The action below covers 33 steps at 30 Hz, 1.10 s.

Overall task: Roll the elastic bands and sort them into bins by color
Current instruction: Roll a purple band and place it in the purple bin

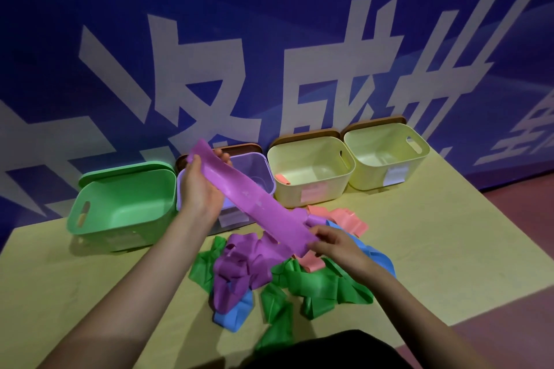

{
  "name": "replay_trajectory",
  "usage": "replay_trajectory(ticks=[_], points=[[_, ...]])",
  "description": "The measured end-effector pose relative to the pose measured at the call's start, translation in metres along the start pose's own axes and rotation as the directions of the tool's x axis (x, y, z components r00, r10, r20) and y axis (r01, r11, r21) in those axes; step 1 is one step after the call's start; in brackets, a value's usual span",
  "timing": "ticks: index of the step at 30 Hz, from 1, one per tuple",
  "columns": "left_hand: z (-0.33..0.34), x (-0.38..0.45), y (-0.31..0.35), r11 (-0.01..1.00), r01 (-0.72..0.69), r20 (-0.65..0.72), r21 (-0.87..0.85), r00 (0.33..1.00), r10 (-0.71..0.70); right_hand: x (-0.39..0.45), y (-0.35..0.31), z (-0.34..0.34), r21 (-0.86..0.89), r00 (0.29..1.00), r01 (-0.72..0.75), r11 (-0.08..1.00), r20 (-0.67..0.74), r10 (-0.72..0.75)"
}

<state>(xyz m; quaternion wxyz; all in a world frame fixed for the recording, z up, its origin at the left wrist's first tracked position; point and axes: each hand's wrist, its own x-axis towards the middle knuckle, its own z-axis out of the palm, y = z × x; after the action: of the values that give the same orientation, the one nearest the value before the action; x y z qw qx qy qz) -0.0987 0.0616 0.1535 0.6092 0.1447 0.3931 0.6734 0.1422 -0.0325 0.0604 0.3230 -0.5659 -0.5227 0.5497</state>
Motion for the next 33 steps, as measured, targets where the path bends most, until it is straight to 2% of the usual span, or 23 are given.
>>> replay_trajectory(ticks=[2,3,6,8,11,13,16,21,24,29,33], points=[[0.011,-0.016,-0.013,0.994,0.012,0.037,0.105,0.999,-0.016,0.002,-0.003,0.002,-0.267,0.998,0.051,0.962,-0.008,-0.055],[0.013,-0.024,-0.021,0.986,0.035,0.044,0.161,0.998,-0.043,0.002,-0.009,0.004,-0.318,0.993,0.094,0.943,-0.038,-0.112],[0.010,-0.041,-0.043,0.933,0.056,0.068,0.354,0.994,-0.086,0.002,-0.038,0.010,-0.241,0.934,0.260,0.935,-0.181,-0.306],[0.002,-0.048,-0.055,0.852,-0.001,0.157,0.524,0.983,-0.095,0.002,-0.064,0.014,-0.164,0.884,0.362,0.918,-0.251,-0.394],[0.011,-0.067,-0.059,0.800,-0.140,0.297,0.583,0.954,-0.049,0.008,-0.089,0.021,-0.092,0.863,0.444,0.891,-0.222,-0.453],[0.012,-0.074,-0.062,0.767,-0.212,0.382,0.606,0.923,-0.046,0.013,-0.091,0.026,-0.105,0.851,0.462,0.881,-0.229,-0.473],[0.012,-0.076,-0.059,0.751,-0.231,0.423,0.618,0.903,-0.071,0.017,-0.084,0.029,-0.093,0.844,0.442,0.892,-0.292,-0.449],[0.009,-0.077,-0.058,0.818,-0.036,0.348,0.574,0.915,-0.204,0.016,-0.080,0.028,0.087,0.885,0.401,0.912,-0.293,-0.362],[0.012,-0.084,-0.058,0.846,0.055,0.370,0.531,0.883,-0.289,0.016,-0.083,0.024,0.207,0.898,0.396,0.895,-0.291,-0.330],[0.016,-0.089,-0.059,0.838,0.069,0.410,0.541,0.849,-0.334,0.013,-0.077,0.016,0.249,0.885,0.420,0.873,-0.326,-0.333],[0.017,-0.090,-0.063,0.818,0.027,0.353,0.575,0.894,-0.277,0.016,-0.069,0.019,0.317,0.906,0.378,0.870,-0.320,-0.277]])
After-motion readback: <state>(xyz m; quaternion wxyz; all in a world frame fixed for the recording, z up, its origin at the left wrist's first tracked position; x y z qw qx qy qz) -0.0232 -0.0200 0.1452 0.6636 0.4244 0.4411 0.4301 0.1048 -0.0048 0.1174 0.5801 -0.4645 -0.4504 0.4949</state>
